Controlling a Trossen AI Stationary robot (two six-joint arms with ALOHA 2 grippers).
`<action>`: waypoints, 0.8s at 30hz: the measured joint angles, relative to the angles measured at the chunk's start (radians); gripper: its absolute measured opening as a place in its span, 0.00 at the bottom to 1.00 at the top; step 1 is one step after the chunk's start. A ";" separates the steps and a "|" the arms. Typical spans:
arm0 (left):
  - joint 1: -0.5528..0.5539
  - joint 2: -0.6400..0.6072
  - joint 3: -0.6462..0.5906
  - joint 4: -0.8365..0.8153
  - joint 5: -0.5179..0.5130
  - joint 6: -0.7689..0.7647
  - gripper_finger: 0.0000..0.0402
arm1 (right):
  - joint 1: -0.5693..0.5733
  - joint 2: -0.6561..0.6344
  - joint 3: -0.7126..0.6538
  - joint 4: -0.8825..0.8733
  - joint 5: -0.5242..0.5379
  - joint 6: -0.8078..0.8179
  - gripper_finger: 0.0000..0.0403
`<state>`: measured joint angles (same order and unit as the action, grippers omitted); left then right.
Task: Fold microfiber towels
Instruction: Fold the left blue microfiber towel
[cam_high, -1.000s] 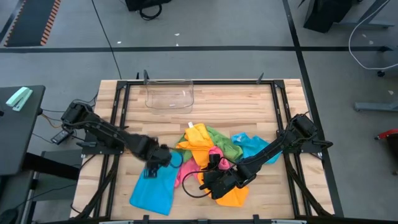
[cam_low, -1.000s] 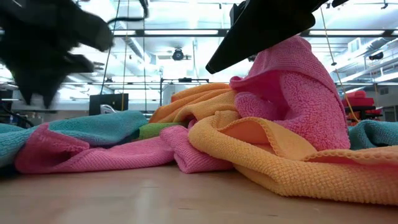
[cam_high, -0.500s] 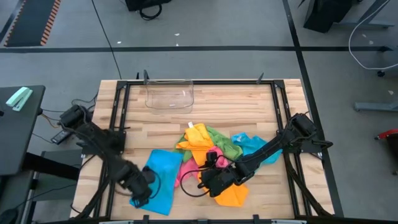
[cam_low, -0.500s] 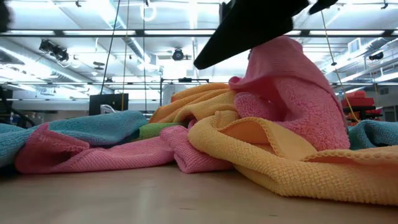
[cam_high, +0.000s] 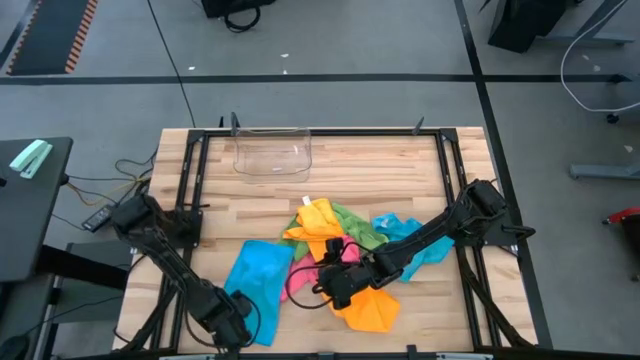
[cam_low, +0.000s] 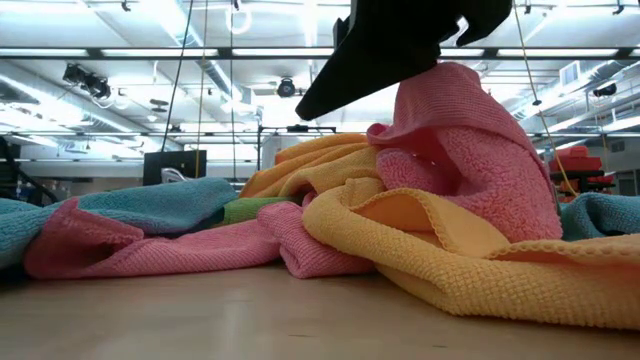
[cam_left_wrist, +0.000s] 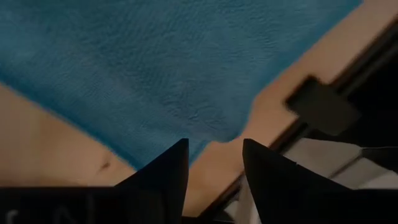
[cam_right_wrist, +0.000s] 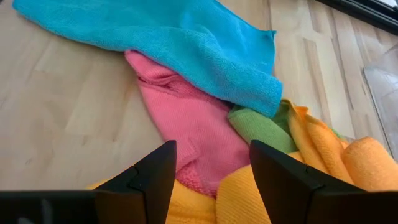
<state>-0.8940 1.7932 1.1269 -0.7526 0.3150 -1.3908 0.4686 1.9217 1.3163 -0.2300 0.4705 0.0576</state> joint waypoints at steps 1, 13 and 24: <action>0.000 0.008 0.005 -0.017 0.000 0.008 0.41 | -0.001 0.000 0.000 0.002 0.000 -0.005 0.53; 0.001 0.034 0.007 -0.032 -0.004 0.045 0.32 | -0.002 0.000 0.000 0.005 -0.001 -0.006 0.53; 0.001 0.034 0.007 -0.038 -0.079 0.095 0.10 | -0.001 0.000 0.000 0.005 -0.001 0.006 0.53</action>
<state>-0.8932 1.8271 1.1339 -0.7905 0.2359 -1.2961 0.4671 1.9217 1.3163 -0.2253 0.4694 0.0631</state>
